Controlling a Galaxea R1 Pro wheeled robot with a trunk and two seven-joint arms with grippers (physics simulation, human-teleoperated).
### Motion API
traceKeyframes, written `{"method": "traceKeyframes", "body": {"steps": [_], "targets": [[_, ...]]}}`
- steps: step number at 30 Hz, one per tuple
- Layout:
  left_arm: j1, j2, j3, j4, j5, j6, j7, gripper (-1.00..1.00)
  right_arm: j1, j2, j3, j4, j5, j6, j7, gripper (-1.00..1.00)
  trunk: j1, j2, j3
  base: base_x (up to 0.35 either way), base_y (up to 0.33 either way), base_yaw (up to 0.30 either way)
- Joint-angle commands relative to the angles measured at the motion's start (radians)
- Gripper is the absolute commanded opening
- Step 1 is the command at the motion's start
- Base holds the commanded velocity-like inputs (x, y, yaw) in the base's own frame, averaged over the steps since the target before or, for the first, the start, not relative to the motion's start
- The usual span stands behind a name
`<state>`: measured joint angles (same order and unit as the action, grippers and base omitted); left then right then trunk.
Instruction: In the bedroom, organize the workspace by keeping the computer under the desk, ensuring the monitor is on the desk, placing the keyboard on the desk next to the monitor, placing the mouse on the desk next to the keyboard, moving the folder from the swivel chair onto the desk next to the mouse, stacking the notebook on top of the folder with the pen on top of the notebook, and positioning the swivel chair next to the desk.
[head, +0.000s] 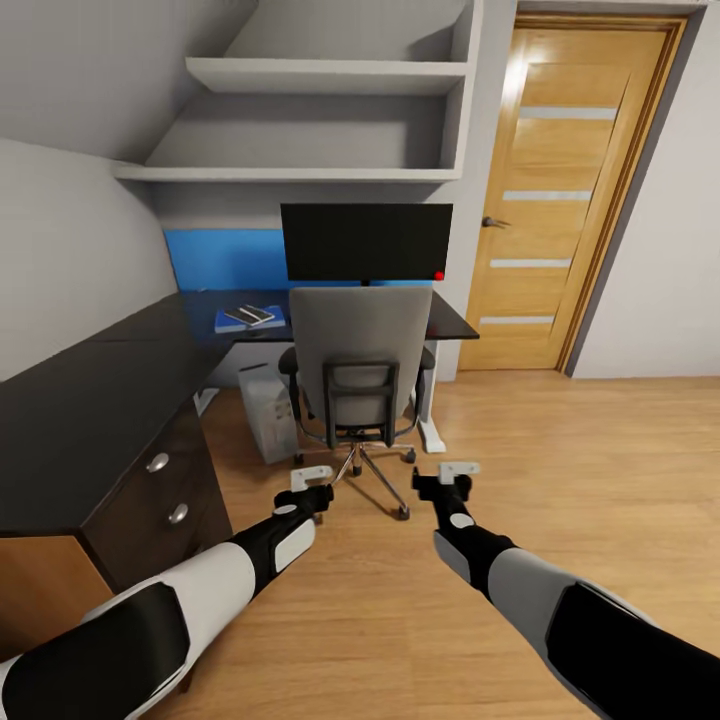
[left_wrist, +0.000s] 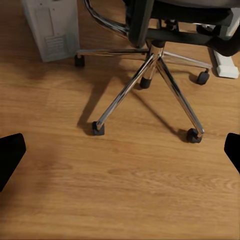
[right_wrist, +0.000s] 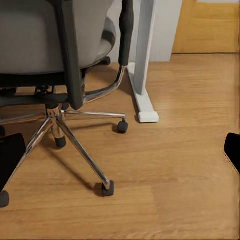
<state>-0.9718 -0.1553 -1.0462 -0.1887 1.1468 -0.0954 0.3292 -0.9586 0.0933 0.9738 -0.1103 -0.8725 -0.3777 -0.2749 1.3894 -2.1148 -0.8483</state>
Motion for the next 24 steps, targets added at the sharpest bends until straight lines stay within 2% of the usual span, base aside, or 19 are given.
{"method": "traceKeyframes", "body": {"steps": [1,3,4,11,12,13,18,24], "targets": [[-0.001,0.0,-0.009,0.004,0.01,-0.003,0.005,1.0,0.001,-0.002,0.009,0.0,-0.006,-0.005,-0.005,1.0,-0.004,0.007,0.002,0.0,0.0,0.0],[0.004,0.0,-0.009,0.016,0.01,-0.004,0.005,1.0,0.004,-0.004,0.01,0.001,-0.006,-0.009,-0.006,1.0,-0.012,0.021,0.009,0.0,0.0,0.0],[0.042,0.0,-0.01,0.052,0.01,-0.006,0.005,1.0,0.017,-0.004,0.014,0.008,-0.006,-0.014,-0.007,1.0,-0.016,0.028,0.012,0.0,0.0,0.0],[0.13,-0.001,-0.011,0.075,0.01,-0.007,0.005,1.0,0.08,-0.005,0.015,0.017,-0.006,-0.016,-0.007,1.0,-0.042,0.077,0.034,0.0,0.0,0.0],[0.243,0.004,-0.009,0.094,0.01,-0.01,0.004,1.0,0.188,-0.01,0.015,0.037,-0.007,-0.062,-0.007,1.0,-0.046,0.084,0.037,0.0,0.0,0.0],[0.267,0.004,-0.009,0.103,0.009,-0.012,0.005,1.0,0.209,-0.01,0.015,0.047,-0.007,-0.086,-0.007,1.0,-0.05,0.091,0.04,0.0,0.0,0.0],[0.337,0.008,-0.009,0.13,0.009,-0.054,0.003,1.0,0.286,-0.007,0.018,0.066,-0.007,-0.152,-0.005,1.0,-0.069,0.126,0.056,0.0,0.0,0.0],[0.419,0.016,-0.009,0.152,0.009,-0.155,0.001,1.0,0.38,-0.007,0.017,0.072,-0.007,-0.21,-0.003,1.0,-0.092,0.168,0.074,0.0,0.0,0.0]]}}
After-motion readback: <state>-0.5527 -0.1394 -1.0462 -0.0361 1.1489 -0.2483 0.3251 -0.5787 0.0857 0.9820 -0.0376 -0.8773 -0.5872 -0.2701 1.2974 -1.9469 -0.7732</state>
